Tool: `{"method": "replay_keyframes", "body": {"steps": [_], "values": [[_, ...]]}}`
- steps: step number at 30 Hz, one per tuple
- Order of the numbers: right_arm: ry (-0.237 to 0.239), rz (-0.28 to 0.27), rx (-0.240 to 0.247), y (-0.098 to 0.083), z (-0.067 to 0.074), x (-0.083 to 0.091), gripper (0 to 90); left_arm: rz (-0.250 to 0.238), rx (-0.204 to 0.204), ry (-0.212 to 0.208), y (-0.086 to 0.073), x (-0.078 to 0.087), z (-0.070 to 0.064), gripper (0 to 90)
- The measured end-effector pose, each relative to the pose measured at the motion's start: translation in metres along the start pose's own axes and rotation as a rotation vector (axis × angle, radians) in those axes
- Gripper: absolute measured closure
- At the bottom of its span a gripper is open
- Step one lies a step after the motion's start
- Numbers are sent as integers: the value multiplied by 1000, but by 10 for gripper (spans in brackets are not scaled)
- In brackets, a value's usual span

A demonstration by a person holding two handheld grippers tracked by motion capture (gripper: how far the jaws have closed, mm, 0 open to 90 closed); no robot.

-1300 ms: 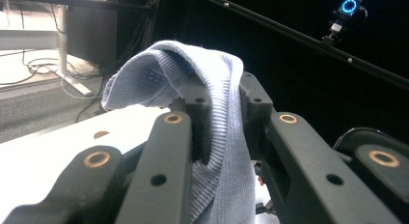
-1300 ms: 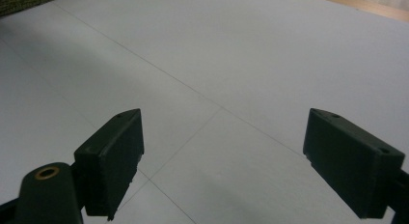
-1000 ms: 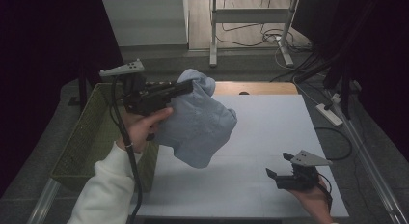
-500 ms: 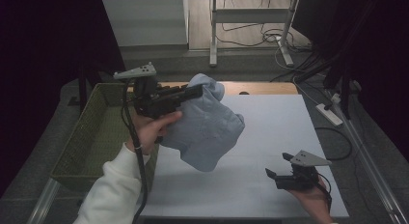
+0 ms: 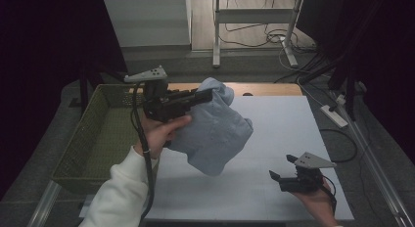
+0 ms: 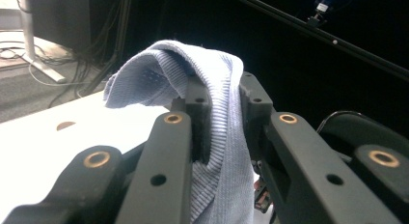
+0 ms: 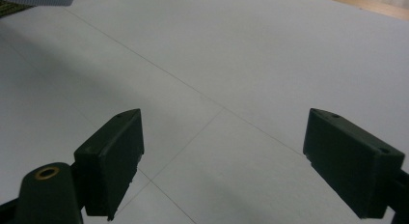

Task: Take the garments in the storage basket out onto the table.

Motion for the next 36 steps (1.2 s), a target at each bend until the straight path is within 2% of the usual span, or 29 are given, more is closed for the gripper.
{"method": "replay_keyframes", "body": {"steps": [7, 10, 13, 18, 23, 27, 36], "values": [[4, 3, 4, 0, 1, -1, 146, 7, 6, -38, -9, -17, -4, 778], [3, 1, 3, 0, 1, 0, 146, 13, 24, -53, -21, -26, 0, 778], [2, -1, 1, 0, 0, 0, 146, 31, 63, -59, -38, -37, 10, 778], [2, -2, 3, 1, 0, -1, 146, 72, 109, -48, -67, -51, 27, 777], [3, -4, 6, 1, 1, -1, 146, 89, 136, -28, -85, -57, 40, 777], [4, -3, 4, 1, 1, -1, 146, 124, 136, 8, -99, -63, 49, 776], [1, 2, 9, 1, 0, -2, 145, 168, 151, 53, -128, -76, 65, 768]]}}
Point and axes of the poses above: each handheld gripper's, and its own axes: x roughly backward along the jaws, y roughly out of its top, z roughly to its left, the point moved 8 cm from there along -x, roughly forward along the jaws, and after that the axes turned 11 degrees about z, right-handed, at the moved point
